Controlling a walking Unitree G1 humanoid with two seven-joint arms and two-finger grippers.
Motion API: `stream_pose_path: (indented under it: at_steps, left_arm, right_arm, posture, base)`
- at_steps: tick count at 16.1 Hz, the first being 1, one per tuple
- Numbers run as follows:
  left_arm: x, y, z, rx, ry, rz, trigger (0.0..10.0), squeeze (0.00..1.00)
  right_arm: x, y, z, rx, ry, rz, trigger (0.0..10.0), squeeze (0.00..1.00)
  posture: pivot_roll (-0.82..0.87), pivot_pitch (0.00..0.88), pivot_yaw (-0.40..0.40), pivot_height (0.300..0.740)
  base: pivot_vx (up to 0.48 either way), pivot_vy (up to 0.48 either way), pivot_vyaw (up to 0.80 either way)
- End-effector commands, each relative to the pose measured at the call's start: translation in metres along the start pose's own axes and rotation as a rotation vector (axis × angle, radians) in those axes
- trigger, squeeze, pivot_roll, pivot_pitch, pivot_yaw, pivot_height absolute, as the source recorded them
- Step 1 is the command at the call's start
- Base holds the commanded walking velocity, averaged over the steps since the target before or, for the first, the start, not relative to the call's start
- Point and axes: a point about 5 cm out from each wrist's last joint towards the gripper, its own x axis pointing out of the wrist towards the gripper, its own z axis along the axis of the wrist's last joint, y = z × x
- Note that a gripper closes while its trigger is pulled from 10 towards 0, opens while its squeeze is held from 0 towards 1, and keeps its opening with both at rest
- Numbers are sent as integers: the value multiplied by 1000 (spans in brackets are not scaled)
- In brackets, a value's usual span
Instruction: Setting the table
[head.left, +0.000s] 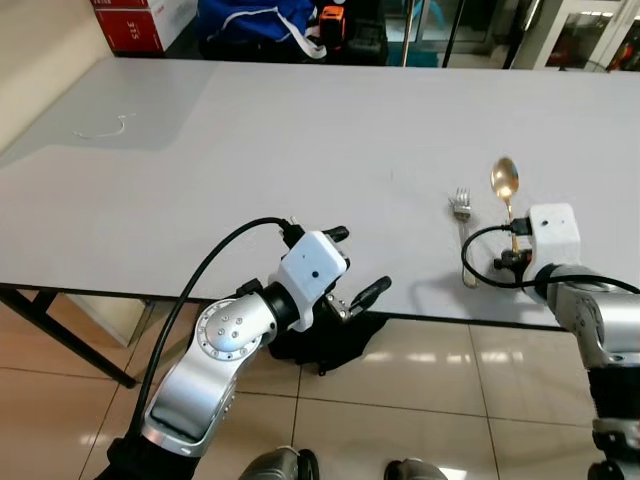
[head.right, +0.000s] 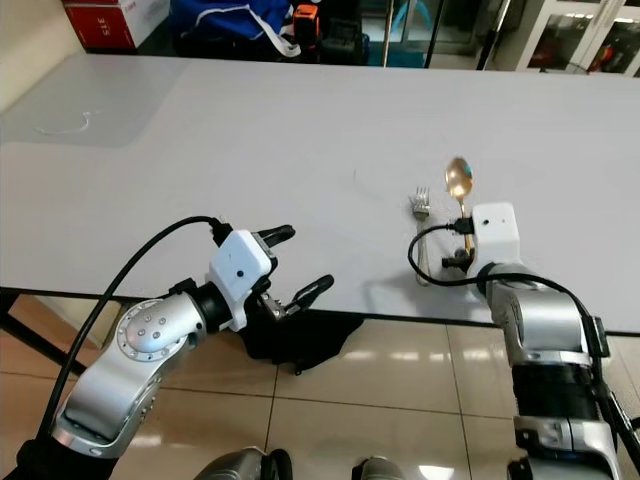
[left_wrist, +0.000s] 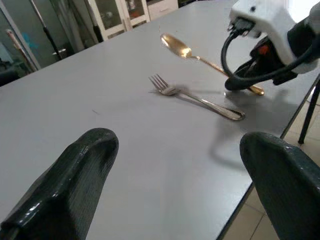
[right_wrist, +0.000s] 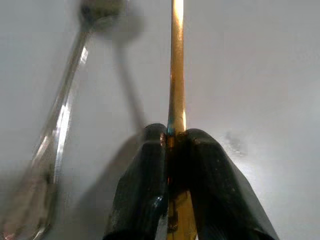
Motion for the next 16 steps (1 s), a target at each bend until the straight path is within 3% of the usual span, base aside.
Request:
stream_pose_path:
  at_steps: [1, 5, 8, 16]
  left_arm:
    - [-1, -3, 2, 4, -7, -33, 10000, 0]
    - [-5, -17, 1, -11, 11, -148, 10000, 0]
    - [-6, -19, 0, -12, 16, -170, 10000, 0]
    - [-8, -21, -1, -10, 23, -188, 10000, 0]
  right_arm:
    - [1, -3, 4, 2, 0, -5, 10000, 0]
    - [6, -2, -4, 26, 67, -12, 10000, 0]
    - [8, -2, -7, 79, 108, -14, 10000, 0]
    - [-6, 4, -1, 70, 187, 30, 10000, 0]
  posture:
    - [-36, 79, 43, 740]
    - [-29, 73, 35, 740]
    - [-28, 67, 28, 740]
    - [-37, 59, 22, 740]
  base:
    - [0, 0, 0]
    - [0, 0, 0]
    - [0, 0, 0]
    - [0, 0, 0]
